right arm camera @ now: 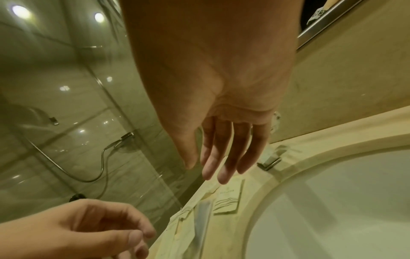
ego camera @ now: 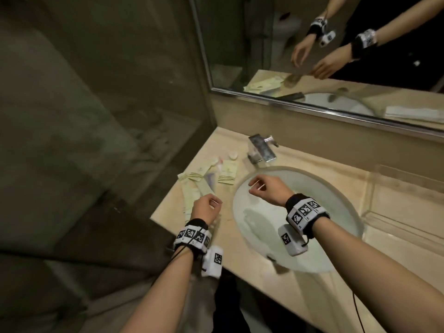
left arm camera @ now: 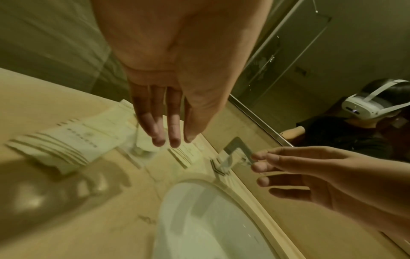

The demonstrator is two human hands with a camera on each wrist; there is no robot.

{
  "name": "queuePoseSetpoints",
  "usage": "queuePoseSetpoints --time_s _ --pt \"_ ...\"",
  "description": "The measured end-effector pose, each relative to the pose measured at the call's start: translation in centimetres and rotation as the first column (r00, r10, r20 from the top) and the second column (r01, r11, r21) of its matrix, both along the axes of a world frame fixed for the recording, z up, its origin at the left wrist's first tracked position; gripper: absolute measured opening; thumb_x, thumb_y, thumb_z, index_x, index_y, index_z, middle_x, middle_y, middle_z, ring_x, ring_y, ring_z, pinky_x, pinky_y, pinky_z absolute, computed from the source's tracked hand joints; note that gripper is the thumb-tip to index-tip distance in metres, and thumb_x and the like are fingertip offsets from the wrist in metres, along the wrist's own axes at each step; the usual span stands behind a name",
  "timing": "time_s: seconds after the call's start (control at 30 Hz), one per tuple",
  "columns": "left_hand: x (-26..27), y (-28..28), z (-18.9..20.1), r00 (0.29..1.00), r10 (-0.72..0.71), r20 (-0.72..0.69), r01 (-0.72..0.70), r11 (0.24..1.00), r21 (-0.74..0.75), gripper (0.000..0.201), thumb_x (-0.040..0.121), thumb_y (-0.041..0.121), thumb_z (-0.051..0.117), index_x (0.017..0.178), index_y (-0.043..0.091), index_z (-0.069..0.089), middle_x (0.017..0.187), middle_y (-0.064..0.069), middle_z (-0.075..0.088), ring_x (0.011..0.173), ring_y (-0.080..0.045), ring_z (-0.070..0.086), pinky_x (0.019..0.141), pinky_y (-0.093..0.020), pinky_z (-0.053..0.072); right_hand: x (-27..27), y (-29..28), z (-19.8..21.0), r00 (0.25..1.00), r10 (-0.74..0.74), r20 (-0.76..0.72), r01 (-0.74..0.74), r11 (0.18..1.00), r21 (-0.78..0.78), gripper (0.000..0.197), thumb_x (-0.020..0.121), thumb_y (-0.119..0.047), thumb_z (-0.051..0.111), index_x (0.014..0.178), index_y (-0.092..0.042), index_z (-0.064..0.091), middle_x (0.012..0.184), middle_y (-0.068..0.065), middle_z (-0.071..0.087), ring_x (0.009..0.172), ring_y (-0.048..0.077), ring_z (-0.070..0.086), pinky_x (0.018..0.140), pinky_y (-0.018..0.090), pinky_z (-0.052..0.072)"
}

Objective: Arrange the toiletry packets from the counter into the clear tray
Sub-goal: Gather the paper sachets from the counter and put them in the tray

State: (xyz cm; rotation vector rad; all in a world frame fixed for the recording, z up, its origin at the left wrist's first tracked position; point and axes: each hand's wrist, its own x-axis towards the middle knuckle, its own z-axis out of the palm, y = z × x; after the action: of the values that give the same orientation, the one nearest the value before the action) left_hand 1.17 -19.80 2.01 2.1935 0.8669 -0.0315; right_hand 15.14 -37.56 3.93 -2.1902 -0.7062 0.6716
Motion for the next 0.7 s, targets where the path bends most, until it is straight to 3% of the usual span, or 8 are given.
queuePoseSetpoints --time_s 0.17,0.37,0.47,0.53,0.7 --pt "-0.4 6.3 -1.6 0.998 0.054 -0.016 -0.055 0.998 -0.044 0.014 0.081 0.010 0.060 0.086 0.013 0.072 0.081 -0.003 0.073 0.074 -0.017 0.065 0.074 -0.028 0.053 0.0 7.3 -1.8 0.999 0.019 -0.038 -0.021 0.999 -0.050 0.019 0.086 -0.025 0.070 0.101 -0.014 0.067 0.090 0.002 0.067 0.078 0.015 0.060 0.074 0.026 0.048" --pt "0.4 12.4 -4.4 0.991 0.096 -0.097 -0.107 0.987 -0.123 0.013 0.083 0.011 0.059 0.090 0.012 0.070 0.082 -0.002 0.068 0.076 -0.016 0.060 0.064 -0.019 0.044 -0.3 14.4 -4.7 0.996 -0.019 -0.083 0.007 0.990 -0.143 0.018 0.085 -0.020 0.070 0.100 -0.010 0.066 0.095 0.005 0.069 0.084 0.017 0.062 0.076 0.025 0.048" --pt "1.1 14.6 -5.9 0.978 0.143 -0.149 -0.163 0.978 -0.130 0.007 0.079 0.014 0.066 0.085 0.015 0.062 0.082 -0.003 0.066 0.084 -0.023 0.063 0.080 -0.031 0.052 -0.5 16.9 -6.2 0.992 -0.075 -0.105 0.054 0.980 -0.193 0.015 0.082 -0.018 0.074 0.092 -0.012 0.063 0.097 0.007 0.069 0.085 0.018 0.061 0.079 0.028 0.051" --pt "1.4 15.7 -6.8 0.974 0.142 -0.175 -0.165 0.978 -0.124 0.022 0.076 0.018 0.074 0.085 0.016 0.053 0.089 -0.009 0.065 0.091 -0.028 0.064 0.085 -0.038 0.052 -0.5 18.3 -6.9 0.986 -0.118 -0.119 0.088 0.968 -0.234 0.022 0.079 -0.023 0.078 0.090 -0.014 0.062 0.093 0.005 0.069 0.085 0.020 0.062 0.082 0.033 0.053" --pt "2.5 17.1 -7.8 0.955 0.218 -0.201 -0.248 0.959 -0.139 0.046 0.071 0.023 0.081 0.100 0.006 0.050 0.114 -0.016 0.055 0.104 -0.033 0.057 0.089 -0.037 0.048 -0.9 21.1 -7.9 0.973 -0.197 -0.118 0.146 0.927 -0.347 0.030 0.077 -0.029 0.078 0.094 -0.017 0.057 0.091 0.001 0.064 0.085 0.021 0.061 0.080 0.035 0.052"
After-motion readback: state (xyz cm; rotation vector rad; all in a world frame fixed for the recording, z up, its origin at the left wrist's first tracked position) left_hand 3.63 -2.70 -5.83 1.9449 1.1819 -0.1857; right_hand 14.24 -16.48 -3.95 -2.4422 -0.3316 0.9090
